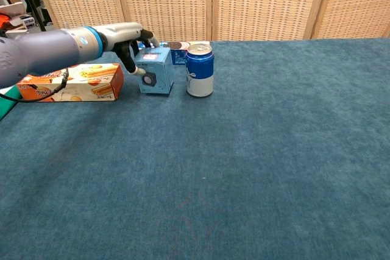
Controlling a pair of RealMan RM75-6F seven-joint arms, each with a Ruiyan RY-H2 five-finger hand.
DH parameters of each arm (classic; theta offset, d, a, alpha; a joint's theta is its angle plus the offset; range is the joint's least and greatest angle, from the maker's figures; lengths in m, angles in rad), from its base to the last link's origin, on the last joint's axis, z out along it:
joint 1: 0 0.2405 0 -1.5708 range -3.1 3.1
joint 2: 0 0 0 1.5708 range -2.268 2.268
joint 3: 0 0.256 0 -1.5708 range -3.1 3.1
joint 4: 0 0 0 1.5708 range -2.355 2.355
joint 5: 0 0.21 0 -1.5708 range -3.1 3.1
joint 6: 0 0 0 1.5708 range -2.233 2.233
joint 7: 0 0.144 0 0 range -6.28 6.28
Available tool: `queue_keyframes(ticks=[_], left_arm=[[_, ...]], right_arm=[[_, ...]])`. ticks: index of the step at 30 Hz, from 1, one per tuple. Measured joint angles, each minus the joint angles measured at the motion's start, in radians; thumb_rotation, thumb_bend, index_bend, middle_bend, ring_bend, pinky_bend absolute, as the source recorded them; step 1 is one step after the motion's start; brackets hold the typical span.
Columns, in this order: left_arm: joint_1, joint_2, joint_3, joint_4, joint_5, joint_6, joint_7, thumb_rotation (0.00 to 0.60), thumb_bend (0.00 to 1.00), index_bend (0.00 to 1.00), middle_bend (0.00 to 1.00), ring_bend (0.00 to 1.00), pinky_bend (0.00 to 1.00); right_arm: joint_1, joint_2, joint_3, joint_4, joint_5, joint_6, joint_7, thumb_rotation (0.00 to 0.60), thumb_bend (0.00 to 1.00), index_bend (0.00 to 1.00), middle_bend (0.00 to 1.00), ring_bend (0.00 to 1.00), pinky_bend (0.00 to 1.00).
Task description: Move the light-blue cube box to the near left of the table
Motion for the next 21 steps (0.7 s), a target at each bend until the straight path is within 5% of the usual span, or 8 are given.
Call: queue_keyframes(ticks=[12, 17, 21], left_arm=[[0.185, 0.371, 0.035, -0.489, 0.141, 0.158, -0.124, 0.6, 0.3, 0.44, 0.46, 0.36, 0.36], [0.317, 0.499, 0.099, -0.706, 0.165, 0.231, -0.159, 0.6, 0.3, 0.44, 0.46, 0.36, 0.36], [0.418, 0.531, 0.162, -0.768, 0.203, 0.334, -0.16, 0.6, 0.3, 0.44, 0.46, 0.36, 0.36]], right_arm=[[-0.009, 0.008, -0.018, -0.042, -0.049, 0.036, -0.022, 0.6, 0.0, 0.0, 0.0, 0.0, 0.0], [-0.01, 0.01, -0.026, -0.059, -0.071, 0.046, -0.031, 0.6, 0.0, 0.0, 0.0, 0.0, 0.0], [-0.012, 0.015, -0.032, -0.068, -0.084, 0.052, -0.028, 0.6, 0.0, 0.0, 0.0, 0.0, 0.0]])
